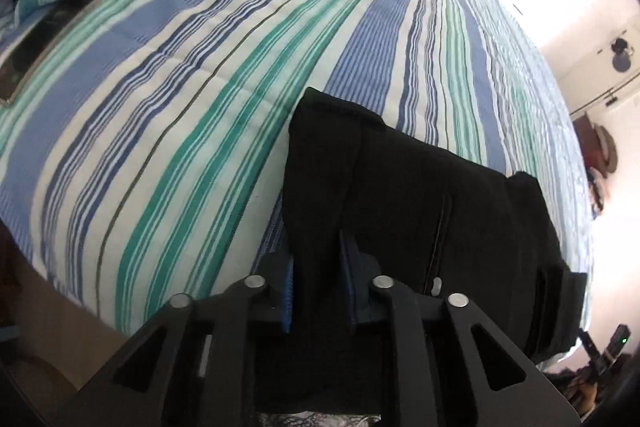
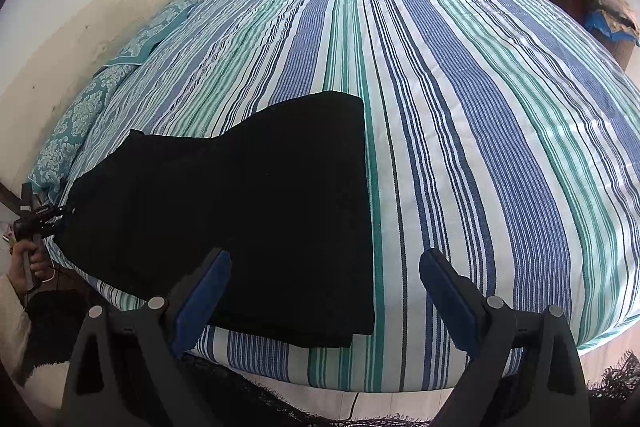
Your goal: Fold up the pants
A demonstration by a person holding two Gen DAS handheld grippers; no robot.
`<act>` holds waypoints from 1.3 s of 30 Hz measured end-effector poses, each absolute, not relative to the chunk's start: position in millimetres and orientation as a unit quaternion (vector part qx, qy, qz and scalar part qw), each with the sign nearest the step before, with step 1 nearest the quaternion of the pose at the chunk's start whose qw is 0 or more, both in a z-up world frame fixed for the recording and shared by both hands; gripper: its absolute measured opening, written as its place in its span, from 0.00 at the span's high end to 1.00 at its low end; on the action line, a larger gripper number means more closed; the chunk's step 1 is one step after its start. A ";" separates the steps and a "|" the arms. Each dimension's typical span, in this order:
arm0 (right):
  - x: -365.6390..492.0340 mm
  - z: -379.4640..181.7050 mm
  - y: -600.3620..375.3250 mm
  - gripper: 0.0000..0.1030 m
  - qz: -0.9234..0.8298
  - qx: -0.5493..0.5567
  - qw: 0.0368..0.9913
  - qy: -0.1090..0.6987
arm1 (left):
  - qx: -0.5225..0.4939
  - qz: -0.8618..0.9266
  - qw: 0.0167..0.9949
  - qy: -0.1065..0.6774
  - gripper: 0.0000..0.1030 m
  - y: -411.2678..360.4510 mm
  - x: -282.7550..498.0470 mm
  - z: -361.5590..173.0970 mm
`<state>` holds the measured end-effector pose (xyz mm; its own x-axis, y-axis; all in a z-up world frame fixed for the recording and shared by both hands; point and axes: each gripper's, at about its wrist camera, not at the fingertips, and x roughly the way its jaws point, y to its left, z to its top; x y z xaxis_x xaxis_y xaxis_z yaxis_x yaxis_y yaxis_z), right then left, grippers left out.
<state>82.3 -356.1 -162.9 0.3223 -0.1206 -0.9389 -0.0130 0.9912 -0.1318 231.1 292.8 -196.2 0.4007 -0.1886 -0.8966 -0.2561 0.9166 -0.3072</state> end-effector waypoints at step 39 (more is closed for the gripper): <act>105.0 -181.7 -288.0 0.09 0.174 0.051 0.783 0.594 | -0.017 -0.073 0.889 0.452 0.05 12.3 181.9 -102.9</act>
